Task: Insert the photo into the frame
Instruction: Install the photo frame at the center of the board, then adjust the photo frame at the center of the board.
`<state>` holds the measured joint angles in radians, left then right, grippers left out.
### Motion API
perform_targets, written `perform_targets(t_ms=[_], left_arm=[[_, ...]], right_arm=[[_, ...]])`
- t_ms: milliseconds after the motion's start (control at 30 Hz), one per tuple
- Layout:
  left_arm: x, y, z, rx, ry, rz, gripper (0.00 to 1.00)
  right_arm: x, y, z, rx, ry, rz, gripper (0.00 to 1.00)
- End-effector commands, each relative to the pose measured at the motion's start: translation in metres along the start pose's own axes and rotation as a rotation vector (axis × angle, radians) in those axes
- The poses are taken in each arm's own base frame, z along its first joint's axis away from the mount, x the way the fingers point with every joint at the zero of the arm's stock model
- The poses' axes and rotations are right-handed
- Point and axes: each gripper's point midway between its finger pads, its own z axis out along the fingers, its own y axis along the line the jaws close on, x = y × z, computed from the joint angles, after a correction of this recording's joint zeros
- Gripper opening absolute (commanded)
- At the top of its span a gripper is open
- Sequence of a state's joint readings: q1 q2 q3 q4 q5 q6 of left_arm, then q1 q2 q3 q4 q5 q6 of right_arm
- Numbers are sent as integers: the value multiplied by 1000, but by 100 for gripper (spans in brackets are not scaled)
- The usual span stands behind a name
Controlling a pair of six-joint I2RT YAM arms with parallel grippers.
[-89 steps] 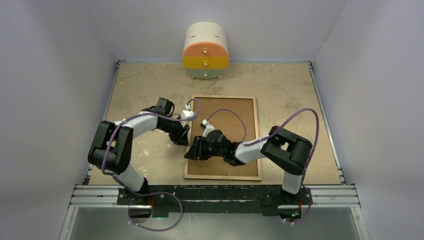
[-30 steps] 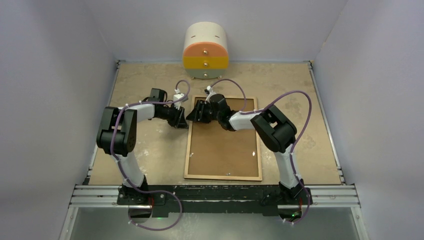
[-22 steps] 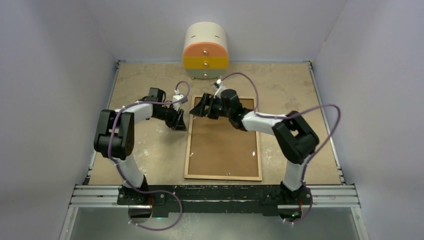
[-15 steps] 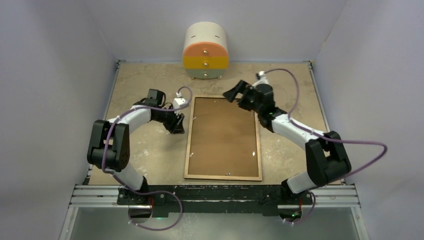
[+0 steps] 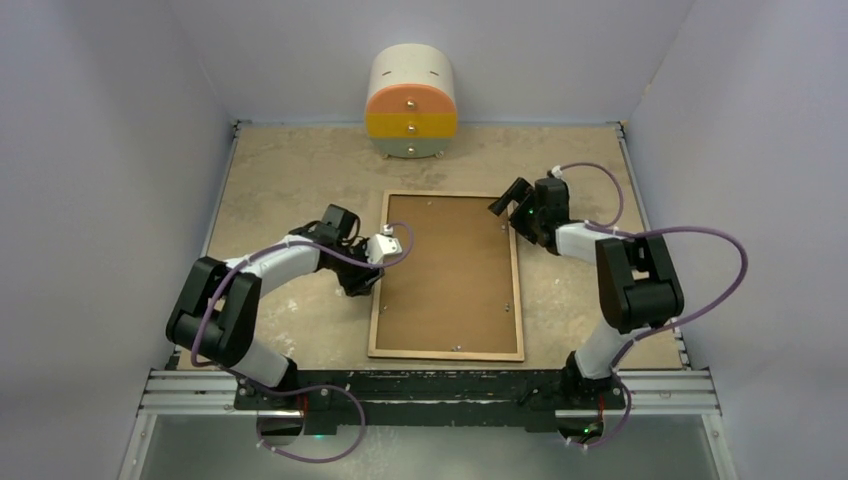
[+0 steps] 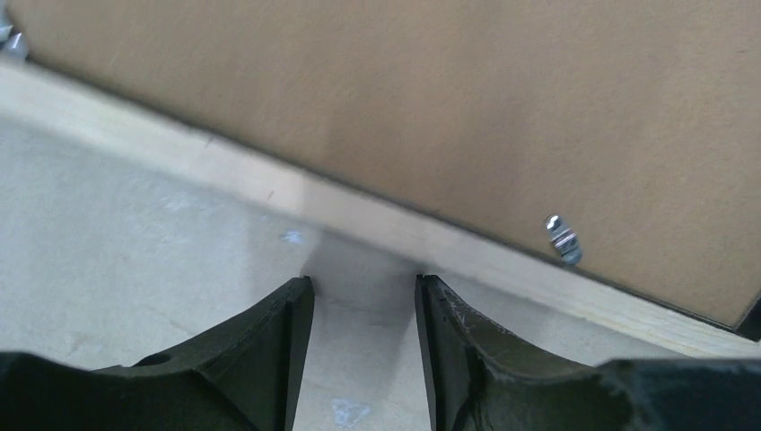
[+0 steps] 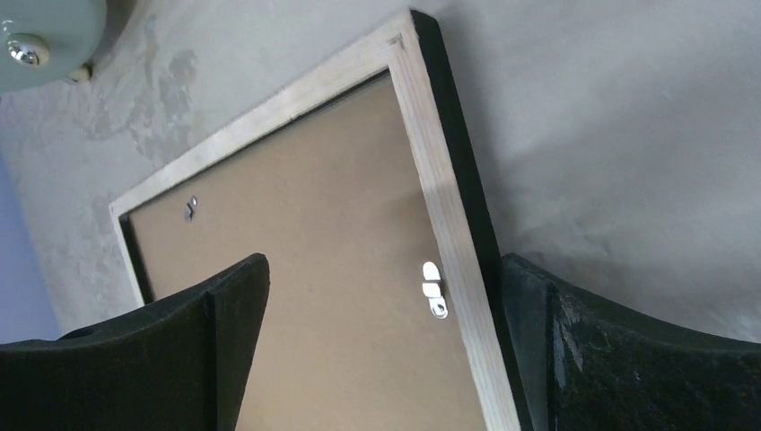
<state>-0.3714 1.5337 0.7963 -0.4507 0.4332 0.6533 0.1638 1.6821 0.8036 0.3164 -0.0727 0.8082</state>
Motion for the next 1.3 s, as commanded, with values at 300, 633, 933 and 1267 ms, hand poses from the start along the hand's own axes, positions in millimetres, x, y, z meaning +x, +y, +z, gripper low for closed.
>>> perform_targets(t_ms=[300,633,933,1267], left_arm=[[-35,-58,13,119,-10,142,51],[-50,-76,5,193,-61,160,62],[-70,-86,11,242,-130,168,68],[-90,-103,-5,295,-165,221,90]], right_arm=[[104,191,46,-309,250,-253,98],[190,228,61,-373,435,-362,95],[234,261,62,-493,593,-420,95],[238,264,39,-538,626,-464,96]])
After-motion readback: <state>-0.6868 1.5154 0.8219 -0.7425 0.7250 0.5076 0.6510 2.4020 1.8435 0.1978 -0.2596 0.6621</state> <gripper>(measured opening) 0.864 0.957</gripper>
